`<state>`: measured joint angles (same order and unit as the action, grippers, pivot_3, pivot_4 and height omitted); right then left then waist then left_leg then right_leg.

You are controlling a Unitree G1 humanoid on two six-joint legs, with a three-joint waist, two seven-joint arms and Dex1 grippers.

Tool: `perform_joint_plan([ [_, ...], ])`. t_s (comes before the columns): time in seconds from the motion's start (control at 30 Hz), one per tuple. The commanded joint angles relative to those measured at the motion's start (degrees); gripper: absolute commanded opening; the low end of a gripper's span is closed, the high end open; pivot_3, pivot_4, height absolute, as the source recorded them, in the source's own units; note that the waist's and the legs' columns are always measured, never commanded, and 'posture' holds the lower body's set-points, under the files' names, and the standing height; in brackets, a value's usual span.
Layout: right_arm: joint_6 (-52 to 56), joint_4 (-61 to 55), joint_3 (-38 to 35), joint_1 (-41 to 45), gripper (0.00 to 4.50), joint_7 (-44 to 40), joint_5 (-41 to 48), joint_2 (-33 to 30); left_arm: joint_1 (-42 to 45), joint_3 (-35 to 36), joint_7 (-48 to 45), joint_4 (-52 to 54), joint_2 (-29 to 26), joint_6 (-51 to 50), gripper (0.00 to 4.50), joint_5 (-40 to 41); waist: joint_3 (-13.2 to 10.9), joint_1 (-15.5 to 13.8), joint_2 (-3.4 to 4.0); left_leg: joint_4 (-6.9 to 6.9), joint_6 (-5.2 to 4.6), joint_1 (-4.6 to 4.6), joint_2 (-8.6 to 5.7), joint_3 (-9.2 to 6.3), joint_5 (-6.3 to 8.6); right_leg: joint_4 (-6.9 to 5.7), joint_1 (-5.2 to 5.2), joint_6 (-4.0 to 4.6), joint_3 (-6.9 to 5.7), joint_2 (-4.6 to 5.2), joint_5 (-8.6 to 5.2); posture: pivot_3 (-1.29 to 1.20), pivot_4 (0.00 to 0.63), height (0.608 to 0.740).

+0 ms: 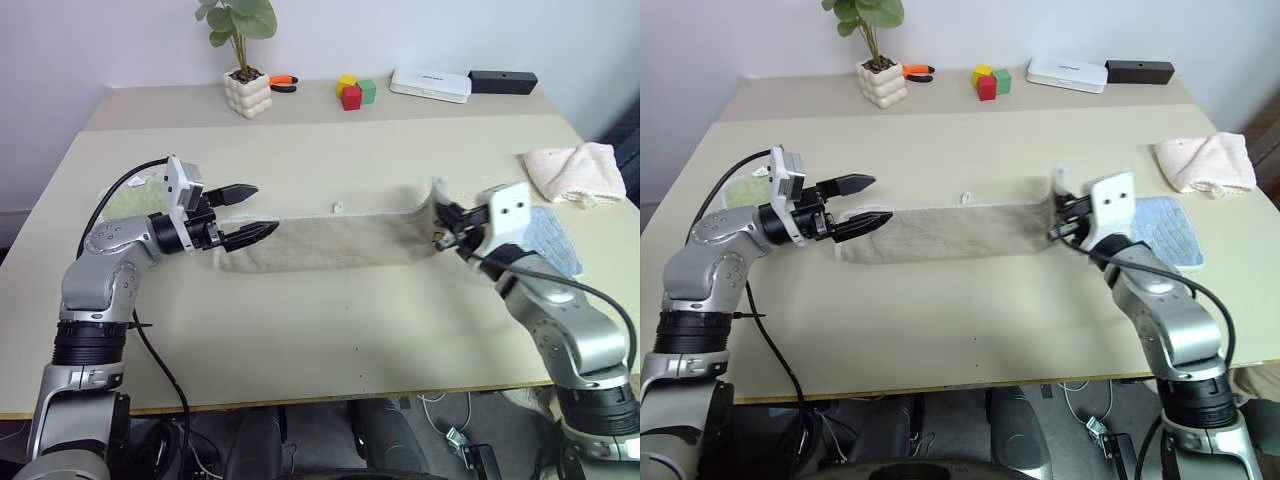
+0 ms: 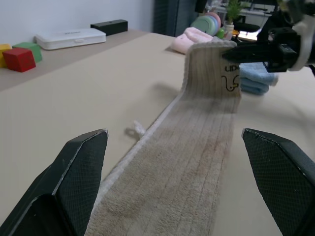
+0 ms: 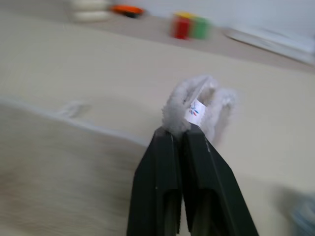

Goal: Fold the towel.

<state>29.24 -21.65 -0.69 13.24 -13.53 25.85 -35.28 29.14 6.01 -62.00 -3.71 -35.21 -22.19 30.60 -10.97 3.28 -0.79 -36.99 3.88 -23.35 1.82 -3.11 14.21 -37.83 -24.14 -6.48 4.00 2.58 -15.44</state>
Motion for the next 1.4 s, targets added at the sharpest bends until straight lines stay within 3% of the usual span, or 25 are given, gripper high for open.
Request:
perform_joint_plan([
  [0.03,-2.8,-3.5,6.4,2.5,0.03,-5.6,-5.8,-1.3,0.2,1.1,0.4,2.0,-0.3,-0.4,4.50,0.8,0.0,-0.2,-0.01,-0.01,0.00,-0.01,0.00,0.00,0.00,0.00,0.00,0.00,0.00,0.01,0.00,0.00,0.150,0.740],
  [0.27,-8.4,2.9,18.6,5.9,0.03,-11.2,-15.9,4.6,-0.6,0.8,1.0,3.6,-0.3,-0.9,4.50,0.7,0.0,-0.8,-0.05,-0.03,0.00,-0.01,0.00,0.00,0.00,0.03,0.00,0.00,-0.01,0.01,0.00,0.00,0.150,0.740],
  [0.5,-12.2,11.0,22.9,9.4,0.03,-12.9,-21.7,11.9,-2.2,1.4,2.3,5.4,-1.0,-1.3,4.50,0.3,0.0,-0.8,-0.08,-0.03,0.01,-0.01,0.00,-0.01,0.00,0.03,0.00,0.00,-0.03,0.01,0.01,0.00,0.150,0.740],
  [0.6,-13.5,12.5,23.3,9.3,0.90,-15.2,-22.6,12.6,-2.6,2.1,2.5,6.0,-1.4,-2.3,4.50,1.4,0.0,-0.8,-0.08,-0.03,0.01,-0.01,0.00,-0.01,0.00,0.03,0.00,0.00,-0.03,0.02,0.01,0.00,0.150,0.740],
  [0.67,-14.4,13.2,23.1,9.6,1.78,-15.4,-24.0,13.0,-3.0,2.1,2.4,6.3,-1.5,-2.5,4.50,1.6,0.0,-0.8,-0.08,-0.03,0.01,-0.01,0.00,-0.01,0.00,0.03,0.00,0.00,-0.03,0.02,0.01,0.00,0.150,0.740],
  [0.83,-13.8,10.2,19.7,10.5,4.43,-21.0,-18.4,14.0,-3.0,1.9,1.8,6.5,-1.6,-4.8,4.50,3.1,0.0,-0.8,-0.08,-0.03,0.01,-0.01,0.00,-0.01,0.00,0.02,0.00,0.00,-0.03,0.02,0.01,0.00,0.150,0.740],
  [0.87,-12.0,8.2,17.8,10.8,4.48,-22.8,-14.3,14.7,-2.9,1.8,1.9,6.4,-1.5,-4.7,4.50,2.9,0.0,-0.7,-0.08,-0.03,0.01,-0.01,0.00,-0.02,0.00,0.02,0.00,0.00,-0.03,0.02,0.01,0.00,0.150,0.740],
  [1.0,-1.7,2.7,9.5,12.1,4.48,-27.0,2.9,16.9,-2.5,1.6,2.0,5.9,-1.2,-4.5,4.50,2.9,0.0,-0.8,-0.08,-0.03,0.01,-0.01,0.01,-0.05,0.00,0.00,0.01,0.00,-0.04,0.01,0.01,0.00,0.150,0.740],
  [1.1,-1.0,8.8,4.2,15.2,4.48,-19.7,1.1,19.2,-2.4,1.3,2.2,5.9,-1.0,-4.5,4.50,2.8,0.0,-0.8,-0.09,-0.04,0.00,0.00,0.01,-0.07,0.00,0.00,0.04,0.00,-0.07,0.02,0.02,0.00,0.150,0.740],
  [1.13,-2.1,11.1,3.0,15.6,4.24,-18.0,0.1,19.8,-2.4,1.4,2.5,6.0,-0.9,-4.5,4.50,2.9,0.0,-0.8,-0.09,-0.04,0.01,0.01,0.01,-0.08,0.00,-0.01,0.04,0.00,-0.08,0.02,0.02,0.00,0.150,0.740],
  [1.2,-4.5,14.0,2.2,14.9,3.61,-16.1,-2.2,20.2,-2.7,1.7,3.4,6.5,-0.7,-5.9,4.50,3.8,0.0,-0.9,-0.10,-0.03,0.01,0.00,0.00,-0.07,0.00,0.00,0.04,0.01,-0.08,0.02,0.02,0.00,0.150,0.740],
  [1.4,-13.6,23.9,5.3,11.8,0.59,-11.1,-12.4,21.6,-6.7,2.6,10.8,13.4,1.6,-13.2,4.50,7.3,0.0,-0.5,-0.09,0.01,0.01,-0.02,0.00,-0.06,0.00,0.04,0.01,0.00,-0.09,0.04,0.01,0.00,0.150,0.740],
])
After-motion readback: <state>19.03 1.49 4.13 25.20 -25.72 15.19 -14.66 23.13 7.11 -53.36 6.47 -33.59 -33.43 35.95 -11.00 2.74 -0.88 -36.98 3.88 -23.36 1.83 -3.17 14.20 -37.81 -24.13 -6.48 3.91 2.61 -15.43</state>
